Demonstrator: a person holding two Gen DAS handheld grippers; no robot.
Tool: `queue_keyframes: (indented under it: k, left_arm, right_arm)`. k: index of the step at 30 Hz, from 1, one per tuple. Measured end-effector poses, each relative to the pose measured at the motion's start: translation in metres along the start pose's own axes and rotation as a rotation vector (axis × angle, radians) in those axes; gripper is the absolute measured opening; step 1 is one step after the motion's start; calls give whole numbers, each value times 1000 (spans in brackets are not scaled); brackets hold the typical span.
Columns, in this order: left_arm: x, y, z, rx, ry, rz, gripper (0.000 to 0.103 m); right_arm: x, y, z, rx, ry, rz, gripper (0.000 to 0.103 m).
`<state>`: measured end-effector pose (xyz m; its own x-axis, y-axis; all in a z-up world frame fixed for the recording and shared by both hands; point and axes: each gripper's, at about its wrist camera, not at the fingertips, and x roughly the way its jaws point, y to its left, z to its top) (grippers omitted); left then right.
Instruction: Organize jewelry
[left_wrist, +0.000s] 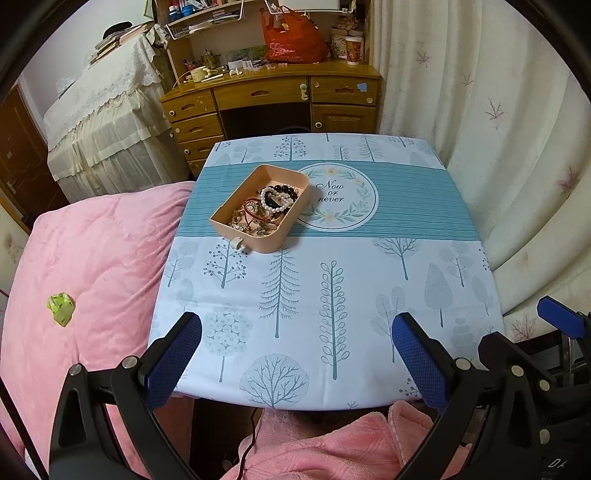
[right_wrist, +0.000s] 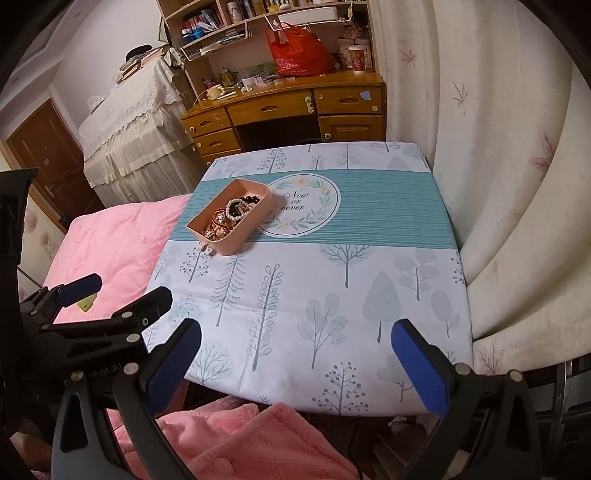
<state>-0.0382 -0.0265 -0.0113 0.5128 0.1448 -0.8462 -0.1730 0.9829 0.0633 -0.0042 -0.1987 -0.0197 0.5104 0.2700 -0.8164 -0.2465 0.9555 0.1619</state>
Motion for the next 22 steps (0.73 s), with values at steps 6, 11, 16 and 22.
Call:
queue_keyframes:
  k: [6, 11, 16, 22]
  left_arm:
    - [-1, -1, 0, 1, 0, 0, 102]
    - [0, -3, -3, 3, 14, -3, 102]
    - [1, -3, -3, 8, 13, -1, 102]
    - [-1, -4, -6, 30, 14, 12, 102]
  right_arm:
    - [-1, -2, -2, 5, 3, 0, 103]
    - [-3, -5, -7, 10, 12, -1, 103]
    - [-3, -6, -7, 18, 13, 0, 103]
    - [5, -11, -9, 77, 34, 17, 103]
